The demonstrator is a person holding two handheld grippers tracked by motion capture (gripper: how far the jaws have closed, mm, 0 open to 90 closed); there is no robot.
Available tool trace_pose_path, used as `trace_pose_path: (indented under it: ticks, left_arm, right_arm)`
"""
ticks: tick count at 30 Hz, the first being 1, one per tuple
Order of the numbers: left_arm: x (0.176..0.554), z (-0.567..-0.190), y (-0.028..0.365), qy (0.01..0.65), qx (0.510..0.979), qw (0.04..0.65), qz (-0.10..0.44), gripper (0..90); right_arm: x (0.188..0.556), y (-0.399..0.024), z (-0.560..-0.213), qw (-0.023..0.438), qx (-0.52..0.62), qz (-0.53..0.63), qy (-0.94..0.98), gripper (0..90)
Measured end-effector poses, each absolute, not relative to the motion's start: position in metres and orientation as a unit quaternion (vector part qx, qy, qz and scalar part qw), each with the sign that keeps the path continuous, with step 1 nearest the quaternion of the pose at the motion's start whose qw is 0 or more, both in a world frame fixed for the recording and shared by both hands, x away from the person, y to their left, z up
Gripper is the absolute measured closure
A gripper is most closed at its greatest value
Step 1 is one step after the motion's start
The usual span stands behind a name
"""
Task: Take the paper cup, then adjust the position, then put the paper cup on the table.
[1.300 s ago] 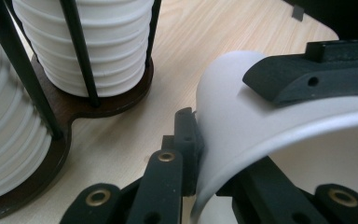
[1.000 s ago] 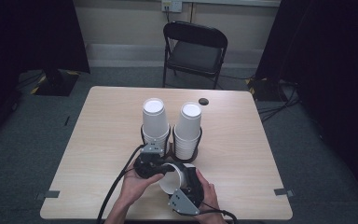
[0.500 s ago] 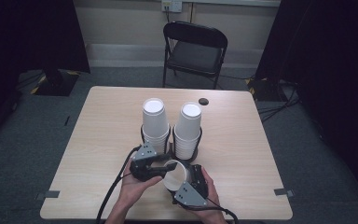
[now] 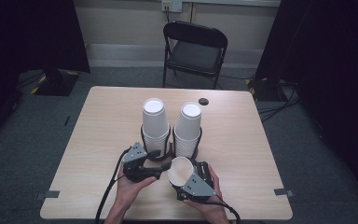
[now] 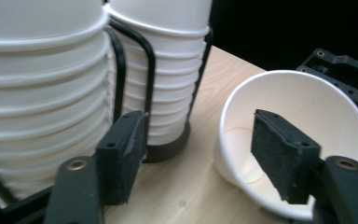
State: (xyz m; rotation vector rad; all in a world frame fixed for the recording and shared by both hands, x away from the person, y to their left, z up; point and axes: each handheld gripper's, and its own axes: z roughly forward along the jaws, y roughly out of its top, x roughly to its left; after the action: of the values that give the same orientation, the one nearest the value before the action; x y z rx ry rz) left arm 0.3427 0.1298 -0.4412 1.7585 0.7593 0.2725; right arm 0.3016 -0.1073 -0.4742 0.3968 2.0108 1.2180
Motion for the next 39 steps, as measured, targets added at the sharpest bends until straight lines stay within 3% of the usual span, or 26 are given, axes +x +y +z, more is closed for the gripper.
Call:
trace_pose_path:
  ticks: [6,10,19,39]
  left_arm:
    - [0.336,-0.452,0.146,0.326,0.746,0.565,0.133,28.7]
    - [0.330,-0.459,0.153,0.331,0.739,0.569,0.146,21.6]
    - [0.317,-0.472,0.165,0.349,0.722,0.572,0.172,15.6]
    - [0.308,-0.496,0.175,0.381,0.691,0.566,0.239,15.6]
  right_arm:
    - [0.307,-0.126,-0.474,0.343,0.214,0.506,0.762,11.3]
    - [0.310,-0.134,-0.474,0.338,0.234,0.513,0.754,11.3]
    - [0.320,-0.153,-0.466,0.332,0.274,0.527,0.733,11.3]
    - [0.362,-0.196,-0.452,0.336,0.364,0.537,0.683,11.3]
